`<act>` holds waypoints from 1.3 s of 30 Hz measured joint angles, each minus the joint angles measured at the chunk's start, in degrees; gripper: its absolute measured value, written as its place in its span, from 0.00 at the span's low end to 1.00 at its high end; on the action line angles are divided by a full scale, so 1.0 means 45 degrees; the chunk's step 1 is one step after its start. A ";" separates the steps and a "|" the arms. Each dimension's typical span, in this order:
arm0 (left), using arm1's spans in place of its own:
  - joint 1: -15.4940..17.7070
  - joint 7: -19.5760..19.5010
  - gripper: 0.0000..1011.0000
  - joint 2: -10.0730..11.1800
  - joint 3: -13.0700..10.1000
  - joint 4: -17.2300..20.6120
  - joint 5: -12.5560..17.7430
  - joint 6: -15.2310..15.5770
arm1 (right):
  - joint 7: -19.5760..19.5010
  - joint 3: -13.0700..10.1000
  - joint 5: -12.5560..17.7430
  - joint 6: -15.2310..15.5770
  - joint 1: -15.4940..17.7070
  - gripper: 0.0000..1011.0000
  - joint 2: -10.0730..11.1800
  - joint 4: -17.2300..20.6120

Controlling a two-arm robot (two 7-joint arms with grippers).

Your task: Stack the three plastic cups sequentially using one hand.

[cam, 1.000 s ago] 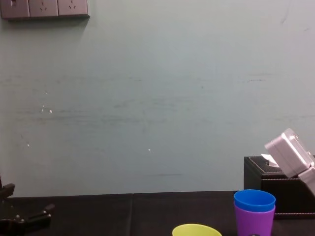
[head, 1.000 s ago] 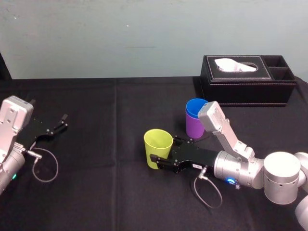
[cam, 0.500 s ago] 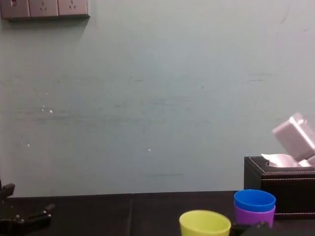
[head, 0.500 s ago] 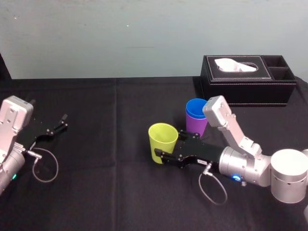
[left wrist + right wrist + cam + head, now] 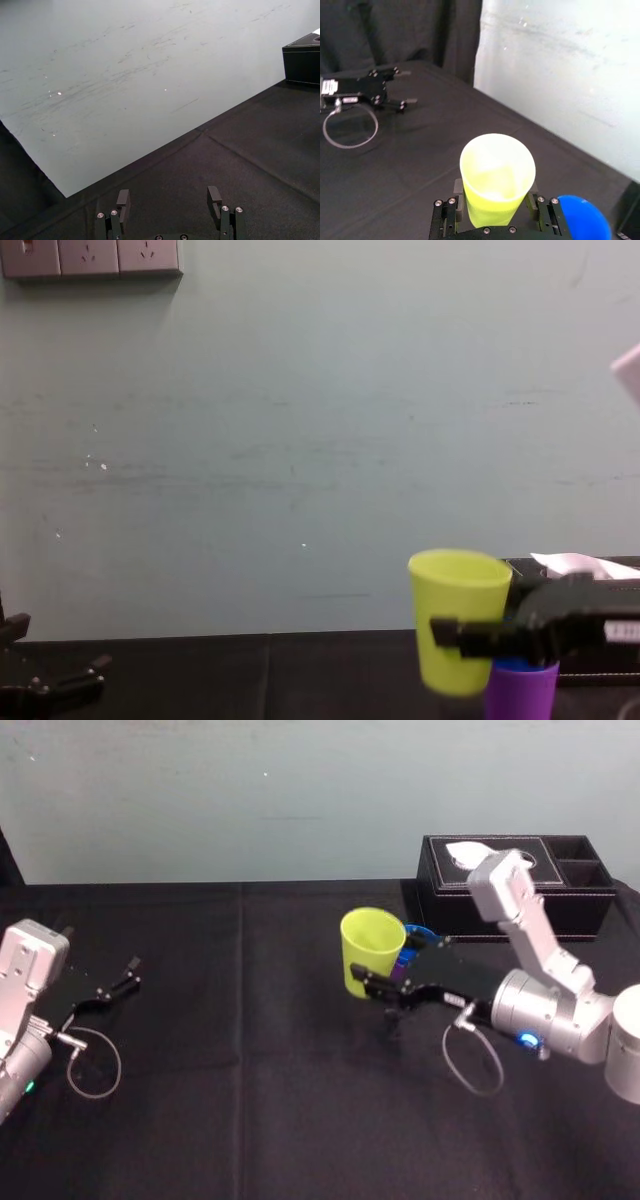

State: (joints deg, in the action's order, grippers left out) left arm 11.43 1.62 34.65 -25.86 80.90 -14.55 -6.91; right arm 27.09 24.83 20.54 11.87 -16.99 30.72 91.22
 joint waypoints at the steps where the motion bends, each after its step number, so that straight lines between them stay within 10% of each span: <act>1: 0.0000 0.0000 1.00 0.0000 0.0001 0.0000 -0.0001 0.0000 | -0.0018 -0.0060 0.0015 0.0024 -0.0027 0.71 0.0024 0.0052; 18: -0.0001 0.0000 1.00 0.0000 0.0000 0.0000 0.0000 0.0000 | -0.0530 -0.1004 0.0235 0.0485 -0.0899 0.71 0.0112 -0.0497; 39: -0.0001 0.0000 1.00 0.0000 0.0000 0.0000 0.0000 0.0000 | -0.0527 -0.0814 0.0324 0.0656 -0.1535 0.71 -0.0521 -0.2250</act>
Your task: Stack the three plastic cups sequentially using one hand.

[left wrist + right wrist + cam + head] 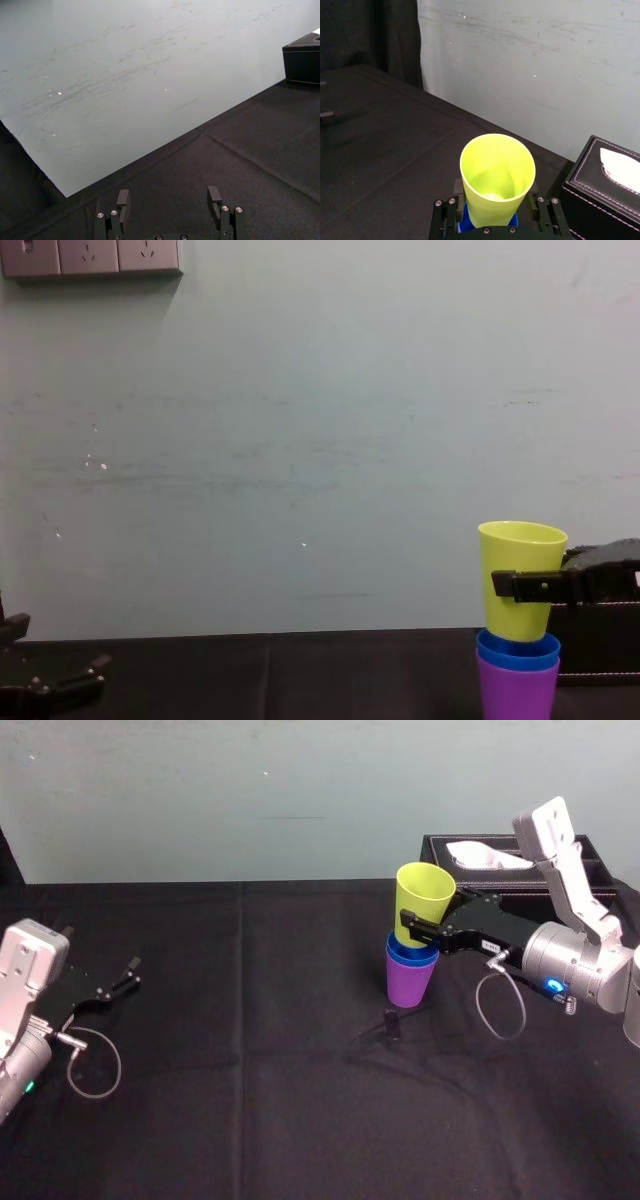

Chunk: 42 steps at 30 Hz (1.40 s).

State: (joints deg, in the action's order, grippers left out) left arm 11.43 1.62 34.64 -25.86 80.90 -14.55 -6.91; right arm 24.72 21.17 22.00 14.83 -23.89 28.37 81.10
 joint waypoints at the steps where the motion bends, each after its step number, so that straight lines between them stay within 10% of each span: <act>1: 0.0000 0.0000 1.00 0.0000 0.0000 0.0000 0.0000 0.0000 | 0.0000 0.0010 -0.0013 -0.0003 -0.0001 0.71 -0.0005 -0.0017; 42: 0.0000 0.0000 1.00 0.0000 0.0000 0.0000 0.0000 0.0000 | 0.0149 0.0155 -0.0547 -0.0303 0.0153 0.71 -0.0072 -0.0299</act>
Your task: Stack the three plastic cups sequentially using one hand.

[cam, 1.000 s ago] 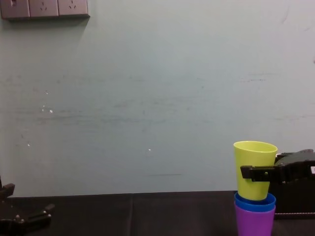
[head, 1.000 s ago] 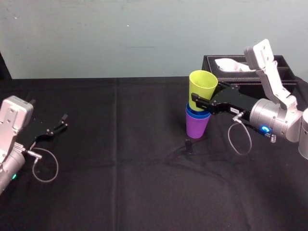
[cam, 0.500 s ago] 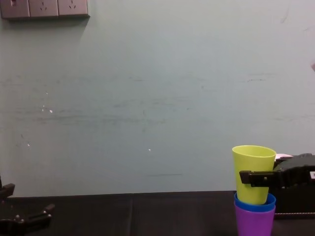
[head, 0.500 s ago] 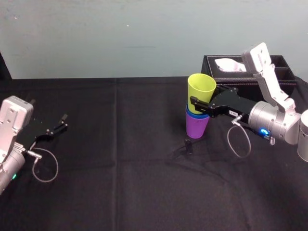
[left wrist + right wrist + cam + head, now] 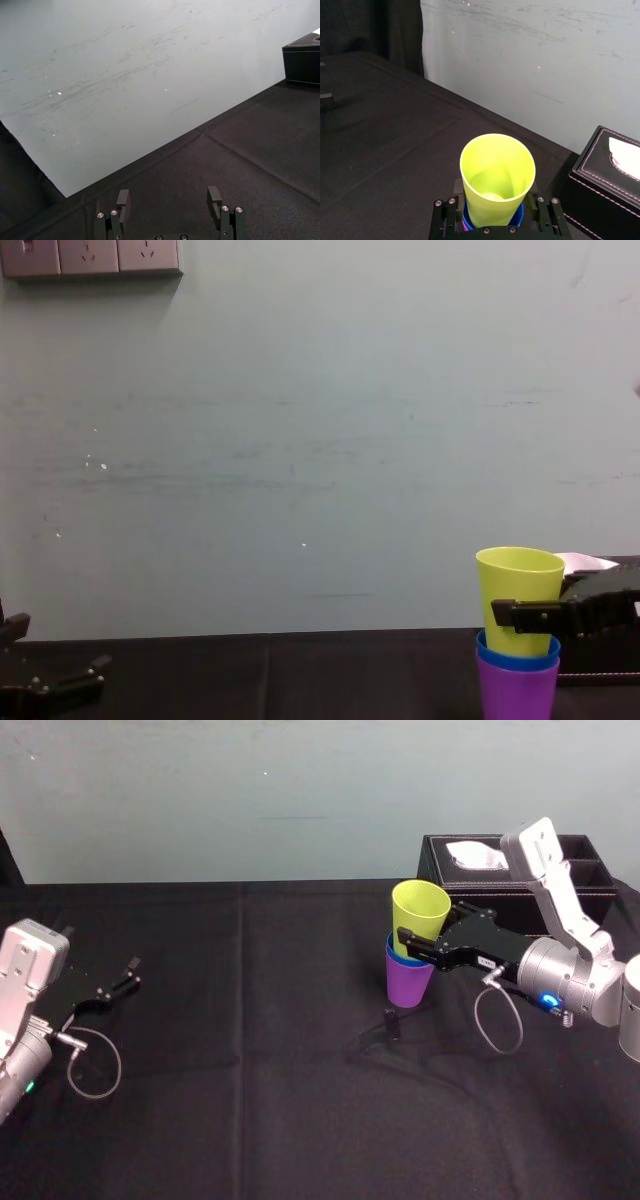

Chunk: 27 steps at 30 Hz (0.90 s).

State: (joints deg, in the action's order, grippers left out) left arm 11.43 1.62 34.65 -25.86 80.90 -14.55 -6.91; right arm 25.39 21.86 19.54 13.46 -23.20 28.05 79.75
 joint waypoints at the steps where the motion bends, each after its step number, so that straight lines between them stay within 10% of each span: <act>1: 0.0001 0.0000 1.00 0.0000 0.0000 0.0000 0.0000 0.0000 | 0.0010 -0.0003 0.0000 -0.0004 0.0004 0.71 -0.0006 -0.0012; 15: 0.0000 0.0000 1.00 0.0000 0.0000 0.0000 0.0001 0.0000 | 0.0058 -0.0024 0.0016 -0.0004 0.0013 0.71 -0.0027 -0.0043; 27: 0.0000 0.0000 1.00 0.0000 0.0000 0.0000 0.0000 0.0000 | 0.0053 -0.0022 0.0026 -0.0004 0.0013 0.99 -0.0017 -0.0032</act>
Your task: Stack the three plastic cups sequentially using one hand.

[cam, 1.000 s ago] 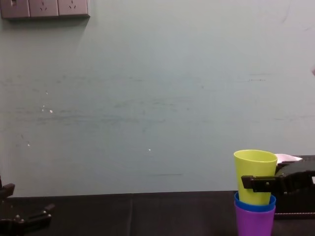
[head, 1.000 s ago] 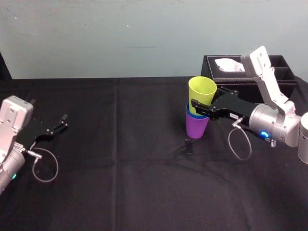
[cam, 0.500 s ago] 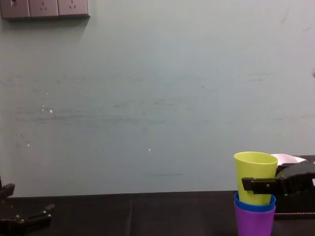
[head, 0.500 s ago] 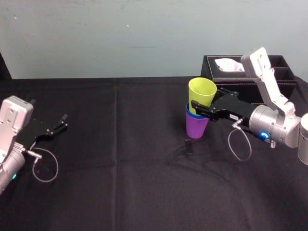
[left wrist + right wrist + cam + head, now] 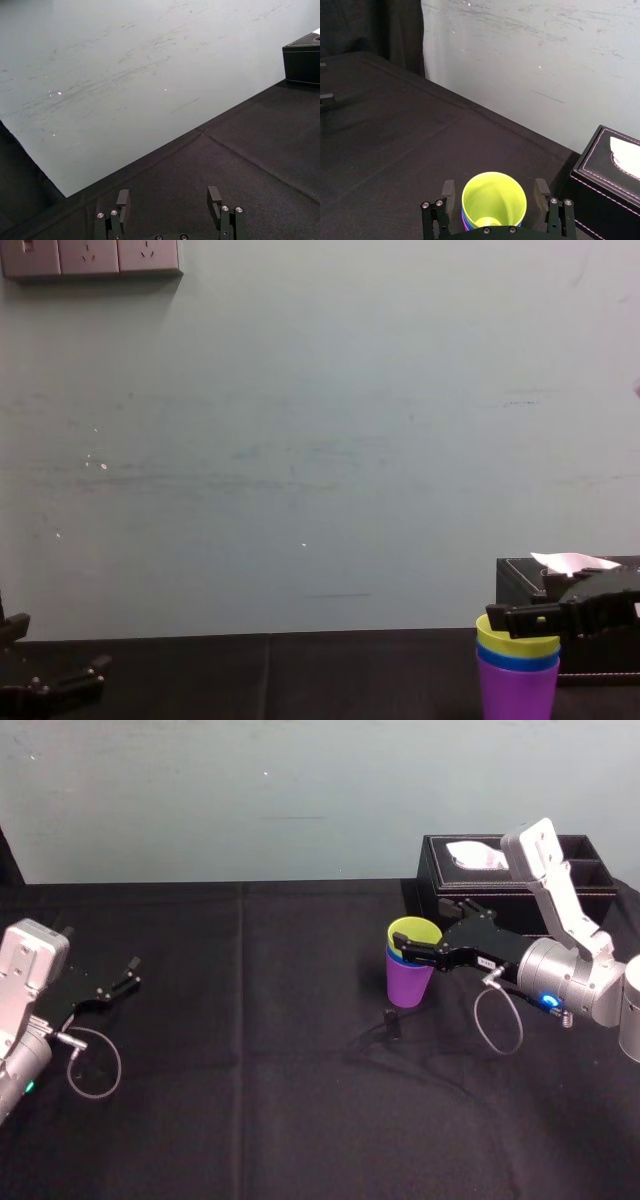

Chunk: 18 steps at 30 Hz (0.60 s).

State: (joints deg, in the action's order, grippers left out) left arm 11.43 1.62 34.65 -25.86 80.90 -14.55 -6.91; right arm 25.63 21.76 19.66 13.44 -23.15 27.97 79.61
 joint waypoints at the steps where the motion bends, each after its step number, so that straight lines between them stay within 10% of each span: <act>1: 0.0000 0.0000 1.00 0.0000 0.0000 0.0000 0.0001 0.0000 | -0.0001 0.0000 0.0000 0.0000 0.0000 0.99 0.0001 0.0002; 18: 0.0000 0.0000 1.00 0.0000 0.0000 0.0000 0.0001 0.0000 | -0.0381 -0.0390 -0.0012 -0.0180 0.0504 0.99 0.0151 0.0488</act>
State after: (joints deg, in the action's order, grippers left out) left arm 11.43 1.62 34.65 -25.86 80.90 -14.55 -6.91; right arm 23.91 20.01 19.60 12.63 -20.88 28.65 81.81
